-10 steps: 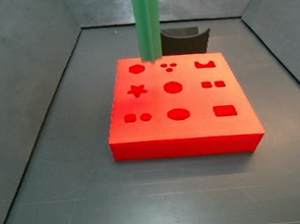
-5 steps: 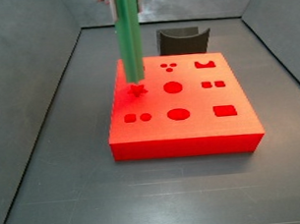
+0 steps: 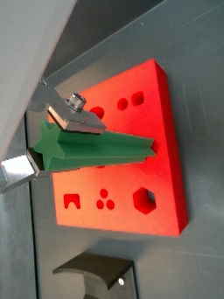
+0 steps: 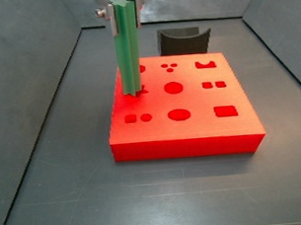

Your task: Insert the star object.

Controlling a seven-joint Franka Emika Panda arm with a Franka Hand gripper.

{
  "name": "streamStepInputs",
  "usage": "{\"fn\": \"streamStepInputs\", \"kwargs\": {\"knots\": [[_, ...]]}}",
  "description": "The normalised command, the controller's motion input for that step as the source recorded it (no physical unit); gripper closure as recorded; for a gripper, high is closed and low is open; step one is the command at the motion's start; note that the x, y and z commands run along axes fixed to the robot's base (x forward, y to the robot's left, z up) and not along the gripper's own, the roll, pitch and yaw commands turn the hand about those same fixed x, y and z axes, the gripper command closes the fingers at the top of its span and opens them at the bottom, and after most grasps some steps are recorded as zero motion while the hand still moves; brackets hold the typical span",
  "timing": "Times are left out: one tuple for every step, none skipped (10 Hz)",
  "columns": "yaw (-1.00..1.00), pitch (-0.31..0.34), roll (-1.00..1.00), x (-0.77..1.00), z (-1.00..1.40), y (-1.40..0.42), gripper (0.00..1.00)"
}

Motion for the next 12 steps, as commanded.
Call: {"fn": "streamStepInputs", "kwargs": {"knots": [[0.0,0.049,0.04,0.16,-0.05,-0.1,1.0],[0.0,0.041,0.03,0.09,-0.11,-0.06,1.0],[-0.02,0.036,0.05,0.09,-0.09,-0.06,1.0],[-0.14,0.0,0.0,0.21,-0.01,-0.05,1.0],[-0.27,0.0,0.0,0.33,0.0,-0.01,1.0],[-0.46,-0.004,-0.01,0.3,0.0,-0.03,1.0],[-0.36,0.0,-0.02,0.0,-0.01,0.0,1.0],[-0.21,0.0,0.0,0.0,-0.07,0.0,1.0],[-0.12,0.0,0.0,-0.15,-0.06,0.0,1.0],[-0.06,0.0,0.0,-0.23,-0.02,0.0,1.0],[0.0,0.0,0.0,-0.12,0.0,0.0,1.0],[0.0,0.0,0.01,0.0,0.0,0.0,1.0]]}}
